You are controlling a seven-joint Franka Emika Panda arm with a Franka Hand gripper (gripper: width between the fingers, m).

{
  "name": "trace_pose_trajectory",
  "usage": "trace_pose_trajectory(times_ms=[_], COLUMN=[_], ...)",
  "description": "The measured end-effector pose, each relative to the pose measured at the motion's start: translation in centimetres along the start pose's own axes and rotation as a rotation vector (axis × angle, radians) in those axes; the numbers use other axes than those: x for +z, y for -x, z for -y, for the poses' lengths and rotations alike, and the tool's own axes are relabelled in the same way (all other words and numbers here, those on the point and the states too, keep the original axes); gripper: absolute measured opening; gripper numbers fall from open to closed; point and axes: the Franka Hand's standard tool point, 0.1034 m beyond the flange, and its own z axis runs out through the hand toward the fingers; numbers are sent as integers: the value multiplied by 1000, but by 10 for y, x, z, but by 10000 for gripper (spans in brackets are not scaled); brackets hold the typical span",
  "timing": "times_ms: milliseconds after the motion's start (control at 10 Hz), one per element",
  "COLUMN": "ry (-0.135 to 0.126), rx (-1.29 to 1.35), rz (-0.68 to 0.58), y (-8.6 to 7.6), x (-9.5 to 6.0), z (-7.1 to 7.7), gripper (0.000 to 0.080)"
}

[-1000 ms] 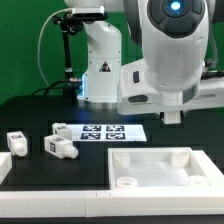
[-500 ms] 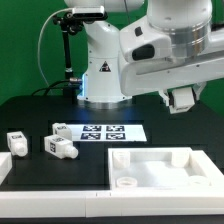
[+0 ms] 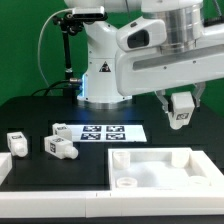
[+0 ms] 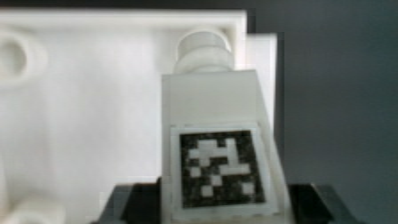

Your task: Assemble one leg

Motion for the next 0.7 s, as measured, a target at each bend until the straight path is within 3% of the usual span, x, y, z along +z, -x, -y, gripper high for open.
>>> trace_pose_trajectory(times_ms=[100,200,700], ry=[5,11,62], rx=[-47,-65,-68], rz=[-110,-202,-546], y=[-21,-32,-38], x=[-4,-5,-2], z=[3,4,-8], gripper=[287,287,287])
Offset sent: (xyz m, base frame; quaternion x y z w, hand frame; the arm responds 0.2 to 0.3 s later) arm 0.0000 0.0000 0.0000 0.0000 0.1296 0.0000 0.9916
